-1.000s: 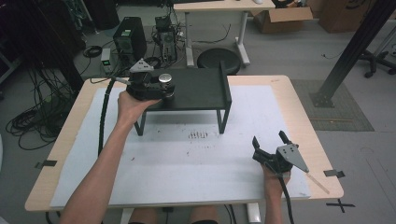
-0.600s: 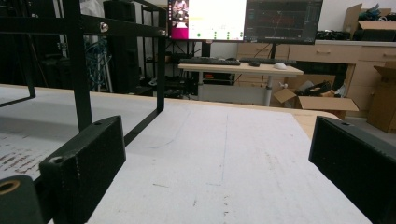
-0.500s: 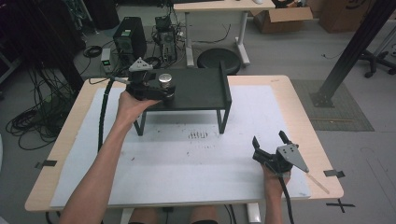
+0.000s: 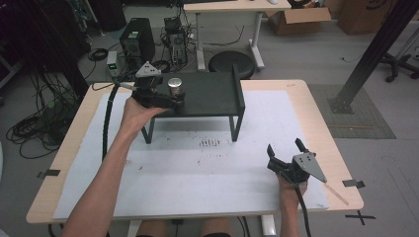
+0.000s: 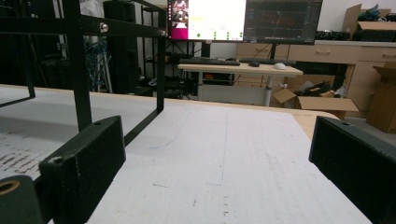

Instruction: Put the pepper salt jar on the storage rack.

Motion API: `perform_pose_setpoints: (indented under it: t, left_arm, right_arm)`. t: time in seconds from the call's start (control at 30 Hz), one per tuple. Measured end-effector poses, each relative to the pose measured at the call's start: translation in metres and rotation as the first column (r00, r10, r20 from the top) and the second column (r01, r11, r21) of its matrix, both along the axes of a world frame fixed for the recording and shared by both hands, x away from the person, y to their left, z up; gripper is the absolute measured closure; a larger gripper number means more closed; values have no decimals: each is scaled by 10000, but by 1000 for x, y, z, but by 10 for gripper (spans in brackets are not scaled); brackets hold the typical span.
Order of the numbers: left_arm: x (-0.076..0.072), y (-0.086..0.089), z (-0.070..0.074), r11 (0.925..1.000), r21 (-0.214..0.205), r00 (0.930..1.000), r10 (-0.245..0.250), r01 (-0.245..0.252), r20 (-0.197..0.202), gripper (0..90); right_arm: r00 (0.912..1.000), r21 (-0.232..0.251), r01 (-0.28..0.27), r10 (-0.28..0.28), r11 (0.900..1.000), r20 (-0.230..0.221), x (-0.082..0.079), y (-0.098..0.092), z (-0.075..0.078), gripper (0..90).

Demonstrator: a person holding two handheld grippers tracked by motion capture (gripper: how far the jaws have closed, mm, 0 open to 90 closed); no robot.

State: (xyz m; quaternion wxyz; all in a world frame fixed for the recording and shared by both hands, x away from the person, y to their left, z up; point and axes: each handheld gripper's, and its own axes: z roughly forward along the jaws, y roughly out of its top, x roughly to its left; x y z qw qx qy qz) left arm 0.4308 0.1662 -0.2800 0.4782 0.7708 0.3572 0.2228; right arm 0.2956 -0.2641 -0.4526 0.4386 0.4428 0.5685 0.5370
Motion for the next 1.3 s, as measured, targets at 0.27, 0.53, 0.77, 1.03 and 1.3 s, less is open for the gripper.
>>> perform_pose_setpoints:
  t: [0.27, 0.53, 0.77, 1.03, 1.3]
  left_arm:
    - [-12, 14, 6, 9995, -294, 9997, 78, -71, 249, 4]
    - [-33, 33, 9, 9994, -315, 9990, 140, -127, 414, 6]
    - [-53, 50, 14, 9989, -395, 9974, 280, -254, 660, 7]
    - [-74, 67, 9, 9977, -508, 9948, 496, -453, 884, 8]
    - [-94, 84, -13, 9952, -794, 9924, 657, -576, 1041, 6]
  right_arm:
    - [10000, -15, -3, 3, 10000, 10, 0, 0, 0, 33]
    - [10000, -37, 10, -10, 10000, 6, 0, 0, 0, 33]
    - [10000, -53, 18, -18, 10000, 9, 0, 0, 0, 33]
    - [10000, -56, 16, -16, 10000, 8, 0, 0, 0, 33]
    - [10000, -42, 14, -14, 10000, 8, 0, 0, 0, 33]
